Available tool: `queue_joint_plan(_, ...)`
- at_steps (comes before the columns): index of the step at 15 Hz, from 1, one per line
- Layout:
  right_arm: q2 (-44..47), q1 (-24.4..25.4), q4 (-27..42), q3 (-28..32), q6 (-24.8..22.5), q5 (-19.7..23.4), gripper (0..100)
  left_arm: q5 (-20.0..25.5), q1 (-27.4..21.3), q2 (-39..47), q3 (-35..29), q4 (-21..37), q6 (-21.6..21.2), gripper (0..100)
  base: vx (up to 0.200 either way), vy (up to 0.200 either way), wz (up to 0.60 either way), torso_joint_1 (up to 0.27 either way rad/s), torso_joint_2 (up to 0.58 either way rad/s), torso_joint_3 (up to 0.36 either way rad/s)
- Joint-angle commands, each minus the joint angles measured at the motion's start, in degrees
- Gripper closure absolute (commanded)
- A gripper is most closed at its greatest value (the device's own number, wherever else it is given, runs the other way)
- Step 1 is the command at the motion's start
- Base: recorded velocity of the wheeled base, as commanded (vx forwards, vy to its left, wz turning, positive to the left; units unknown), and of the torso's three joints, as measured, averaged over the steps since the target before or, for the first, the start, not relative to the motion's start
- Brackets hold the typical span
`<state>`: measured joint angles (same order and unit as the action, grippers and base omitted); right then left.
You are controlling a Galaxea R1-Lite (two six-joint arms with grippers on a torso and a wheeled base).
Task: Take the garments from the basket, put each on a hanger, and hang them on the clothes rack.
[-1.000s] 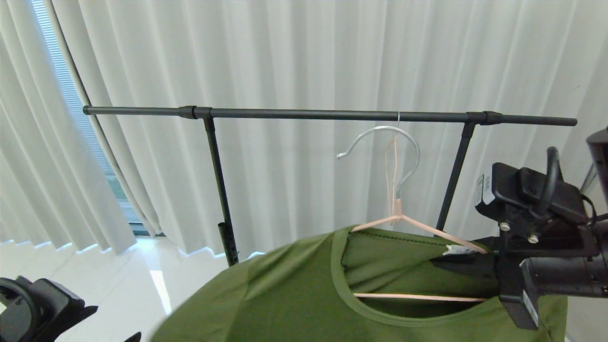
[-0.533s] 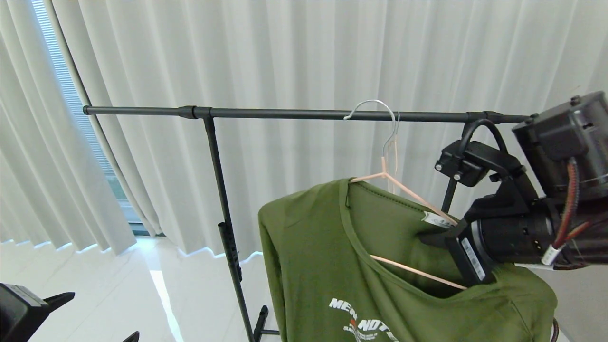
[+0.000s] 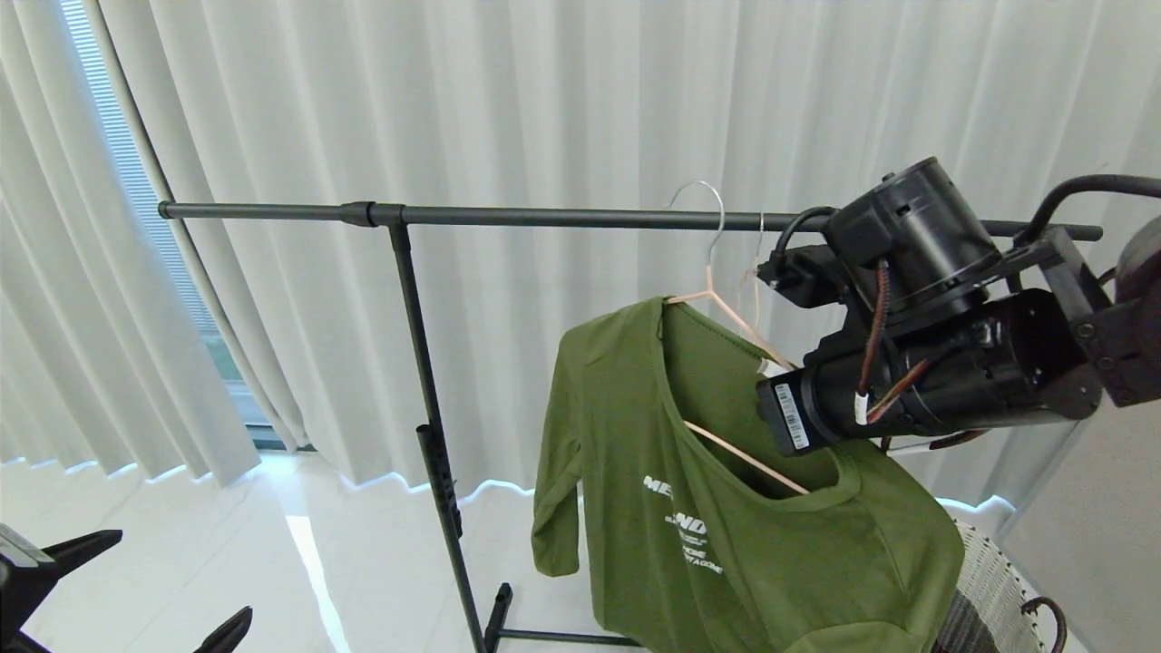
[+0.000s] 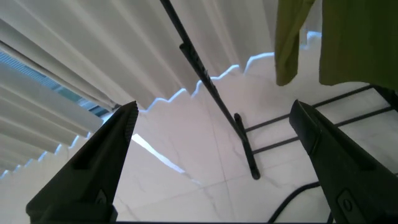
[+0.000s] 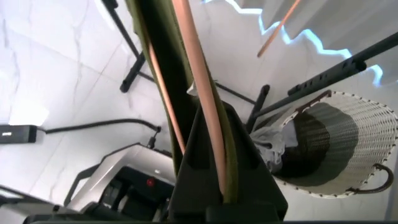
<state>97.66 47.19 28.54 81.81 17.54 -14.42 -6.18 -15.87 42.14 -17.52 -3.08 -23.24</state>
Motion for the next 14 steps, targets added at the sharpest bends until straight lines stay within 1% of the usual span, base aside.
queue_joint_plan(1, 2.1, -0.26, 0.03, 1.25, 0.04, -0.26, 100, 0.03, 0.05, 0.75, -0.24, 0.01, 0.03, 0, 0.2, 0.0, 0.0, 0.002, 0.0, 0.002)
queue_joint_plan(4, 2.36, -0.96, -0.06, 1.33, 0.04, -1.49, 100, 0.12, 0.05, 0.84, -0.06, 0.01, -0.06, 0, 0.2, 0.0, 0.0, -0.004, 0.0, 0.002)
queue_joint_plan(10, 2.45, -1.31, -0.15, 1.42, 0.04, -1.49, 100, 0.29, -0.12, 0.92, 0.03, 0.01, -0.32, 0, 0.2, 0.0, 0.0, 0.006, 0.0, -0.001)
queue_joint_plan(14, 2.62, -2.28, -0.15, 2.21, 0.04, -1.49, 100, 0.29, -0.12, 1.1, 0.12, 0.01, -0.32, 0, 0.0, 0.0, 0.0, 0.0, 0.0, 0.0)
